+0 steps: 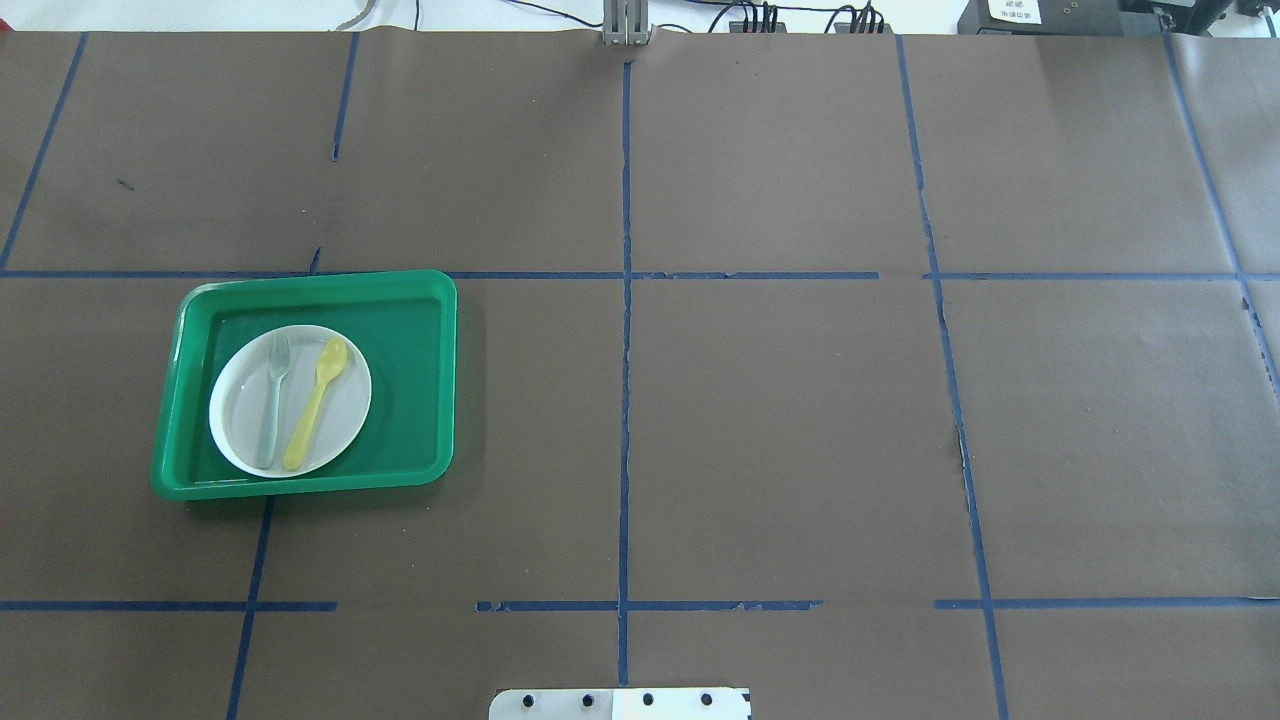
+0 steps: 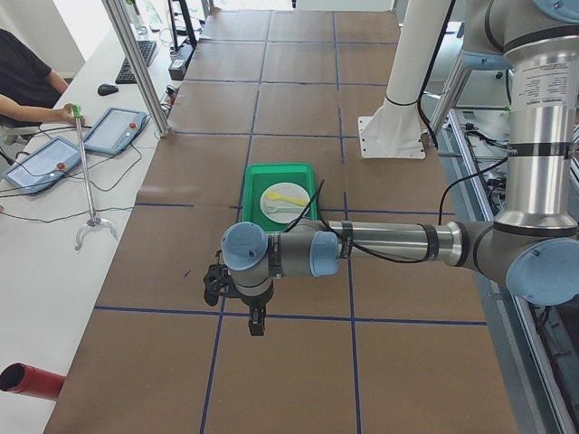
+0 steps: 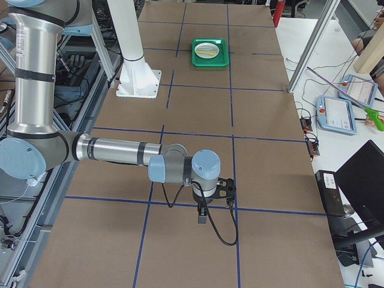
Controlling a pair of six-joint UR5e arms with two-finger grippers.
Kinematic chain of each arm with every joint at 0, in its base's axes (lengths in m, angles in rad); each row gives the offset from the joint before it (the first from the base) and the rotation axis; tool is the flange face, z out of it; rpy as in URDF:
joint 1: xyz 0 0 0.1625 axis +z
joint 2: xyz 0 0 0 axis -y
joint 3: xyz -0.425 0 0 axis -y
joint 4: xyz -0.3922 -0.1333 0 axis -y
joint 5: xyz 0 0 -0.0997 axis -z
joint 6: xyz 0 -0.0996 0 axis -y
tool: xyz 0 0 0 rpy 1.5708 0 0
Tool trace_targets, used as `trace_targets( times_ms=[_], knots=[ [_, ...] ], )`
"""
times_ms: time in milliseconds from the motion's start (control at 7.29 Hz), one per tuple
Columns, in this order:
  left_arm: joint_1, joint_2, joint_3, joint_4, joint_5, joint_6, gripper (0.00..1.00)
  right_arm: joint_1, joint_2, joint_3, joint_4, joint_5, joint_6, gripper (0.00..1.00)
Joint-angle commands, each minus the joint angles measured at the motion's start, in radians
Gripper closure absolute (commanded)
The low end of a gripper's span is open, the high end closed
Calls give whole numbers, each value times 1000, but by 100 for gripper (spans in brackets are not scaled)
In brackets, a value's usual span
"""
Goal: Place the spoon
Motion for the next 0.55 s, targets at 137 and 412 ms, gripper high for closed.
trace_targets(
  times_ms=[137,412],
  knots=[
    [2,-17,-21,-3,0,4,0,0,0,0,0,0,0,0],
    [11,-84,-36,-3,7,-5,0,0,0,0,0,0,-1,0]
  ],
)
